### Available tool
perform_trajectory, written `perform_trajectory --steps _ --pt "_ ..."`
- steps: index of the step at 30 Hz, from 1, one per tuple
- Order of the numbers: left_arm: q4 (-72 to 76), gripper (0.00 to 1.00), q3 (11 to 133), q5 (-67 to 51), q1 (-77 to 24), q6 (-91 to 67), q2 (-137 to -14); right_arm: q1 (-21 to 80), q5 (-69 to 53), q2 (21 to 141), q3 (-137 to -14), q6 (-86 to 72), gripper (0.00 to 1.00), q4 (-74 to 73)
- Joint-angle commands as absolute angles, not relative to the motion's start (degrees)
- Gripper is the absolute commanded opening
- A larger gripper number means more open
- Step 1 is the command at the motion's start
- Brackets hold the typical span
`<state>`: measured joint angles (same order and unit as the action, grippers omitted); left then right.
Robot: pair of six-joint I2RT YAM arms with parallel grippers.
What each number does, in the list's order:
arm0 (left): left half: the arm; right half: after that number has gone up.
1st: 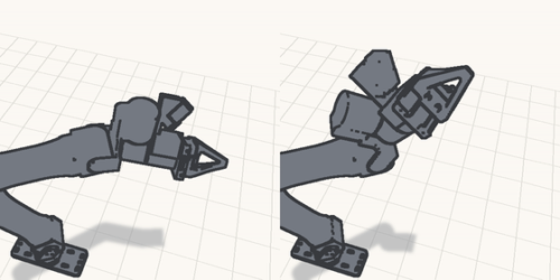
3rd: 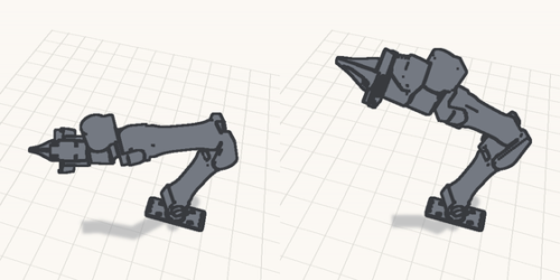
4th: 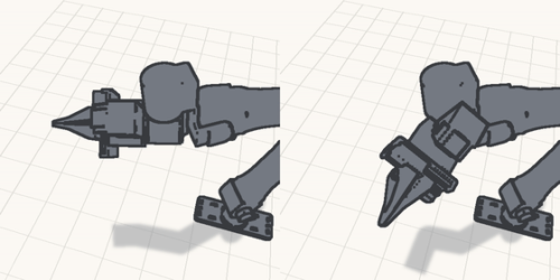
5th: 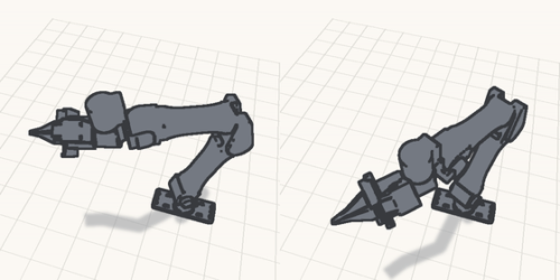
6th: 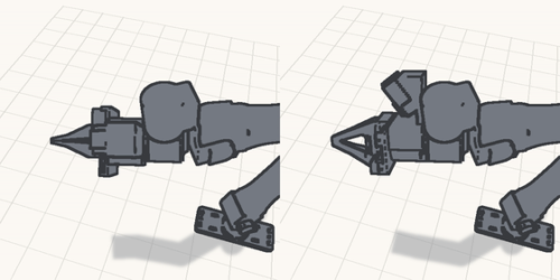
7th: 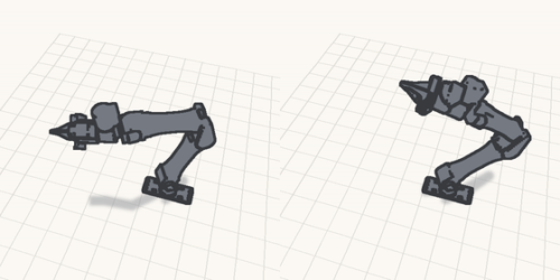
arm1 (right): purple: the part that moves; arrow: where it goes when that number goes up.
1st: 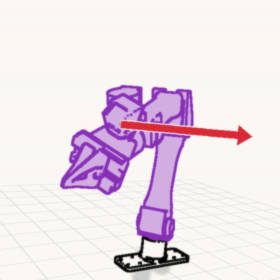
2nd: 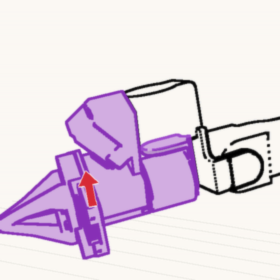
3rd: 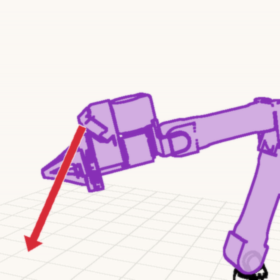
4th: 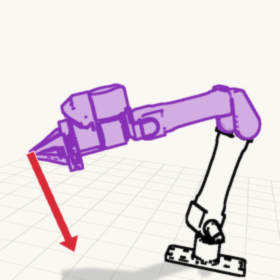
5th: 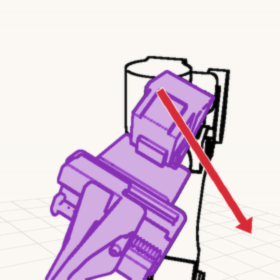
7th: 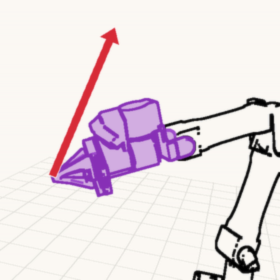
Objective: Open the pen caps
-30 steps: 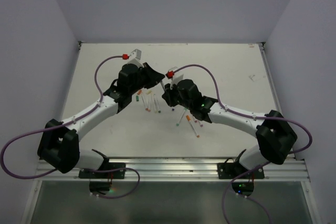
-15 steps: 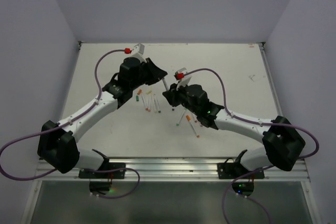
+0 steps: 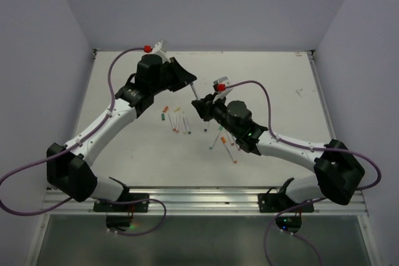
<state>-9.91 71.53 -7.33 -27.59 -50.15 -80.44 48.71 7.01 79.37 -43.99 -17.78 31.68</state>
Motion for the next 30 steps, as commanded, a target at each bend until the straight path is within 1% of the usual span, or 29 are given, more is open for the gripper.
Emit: perform_trajectory --steps 1,10,19,23,26,27,28,29,30 --pt "11.34 0.0 83.32 12.04 -18.19 -49.92 -78.84 50.62 5.19 81.83 -37.18 -17.84 0.0 10.11" --pt "10.9 0.0 88.76 13.97 -17.93 -48.34 -80.77 51.94 5.01 84.29 -38.05 -17.49 0.0 9.32" --pt "9.41 0.0 97.82 15.47 -17.67 -46.58 -84.28 52.65 4.31 85.43 -38.5 -17.4 0.0 8.96" --pt "8.01 0.0 99.23 15.03 -17.32 -45.88 -84.64 52.65 4.22 84.56 -38.23 -17.58 0.0 9.49" --pt "6.33 0.0 96.87 13.54 -16.79 -45.0 -82.98 52.73 3.87 83.24 -38.58 -17.84 0.0 9.58" --pt "6.59 0.02 95.2 13.01 -16.61 -44.83 -81.92 52.65 3.78 82.71 -38.93 -17.84 0.0 9.67" --pt "7.03 0.08 90.57 12.83 -16.52 -44.65 -79.39 52.65 3.52 82.27 -39.2 -17.75 0.0 9.67" --pt "7.81 0.18 88.44 12.48 -16.35 -44.65 -78.06 52.65 3.43 81.4 -39.46 -17.84 0.0 9.58" --pt "8.17 0.23 85.72 11.87 -16.26 -44.56 -76.57 52.65 3.43 80.86 -40.25 -17.58 0.0 9.49"
